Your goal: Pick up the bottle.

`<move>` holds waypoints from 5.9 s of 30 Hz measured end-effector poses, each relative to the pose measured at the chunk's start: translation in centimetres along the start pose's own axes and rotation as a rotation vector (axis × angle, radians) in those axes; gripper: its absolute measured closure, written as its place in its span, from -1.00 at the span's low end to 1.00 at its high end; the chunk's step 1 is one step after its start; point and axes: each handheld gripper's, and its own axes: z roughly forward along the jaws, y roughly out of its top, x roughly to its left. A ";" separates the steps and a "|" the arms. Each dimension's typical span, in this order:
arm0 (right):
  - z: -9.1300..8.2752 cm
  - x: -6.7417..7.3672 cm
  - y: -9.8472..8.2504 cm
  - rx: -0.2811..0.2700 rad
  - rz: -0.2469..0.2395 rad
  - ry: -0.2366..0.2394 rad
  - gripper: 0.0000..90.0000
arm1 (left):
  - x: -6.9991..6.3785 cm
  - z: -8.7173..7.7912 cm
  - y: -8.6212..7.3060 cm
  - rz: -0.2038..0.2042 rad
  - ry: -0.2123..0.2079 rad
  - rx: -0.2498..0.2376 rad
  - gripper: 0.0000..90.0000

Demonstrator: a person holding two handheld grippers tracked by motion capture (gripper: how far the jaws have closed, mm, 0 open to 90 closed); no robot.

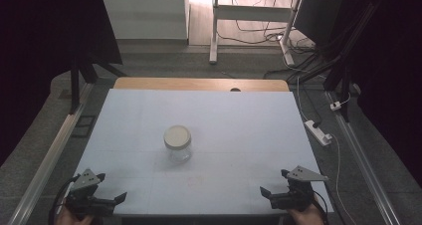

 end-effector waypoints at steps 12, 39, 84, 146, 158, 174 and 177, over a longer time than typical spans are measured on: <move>0.1 0.1 0.0 0.008 -0.012 0.002 -1.00 | 0.1 0.4 0.8 0.033 -0.078 -0.034 -1.00; 0.2 0.2 0.1 0.019 -0.028 -0.002 -1.00 | 0.1 3.2 2.7 0.073 -0.171 -0.097 -1.00; 0.4 0.4 0.1 0.033 -0.040 -0.004 -1.00 | 0.0 10.8 10.9 0.197 -0.232 -0.109 -1.00; 0.4 0.4 0.1 0.036 -0.047 0.002 -1.00 | -1.9 15.4 15.0 0.315 -0.255 -0.063 -0.83; 0.4 0.4 0.1 0.038 -0.046 0.000 -1.00 | -3.0 13.8 16.5 0.337 -0.284 -0.093 -0.83; 0.4 0.4 0.1 0.037 -0.040 -0.002 -1.00 | -5.7 13.5 18.6 0.411 -0.328 -0.074 -0.83; 0.4 0.4 0.1 0.037 -0.040 -0.002 -1.00 | -6.1 13.5 18.8 0.420 -0.332 -0.069 -0.83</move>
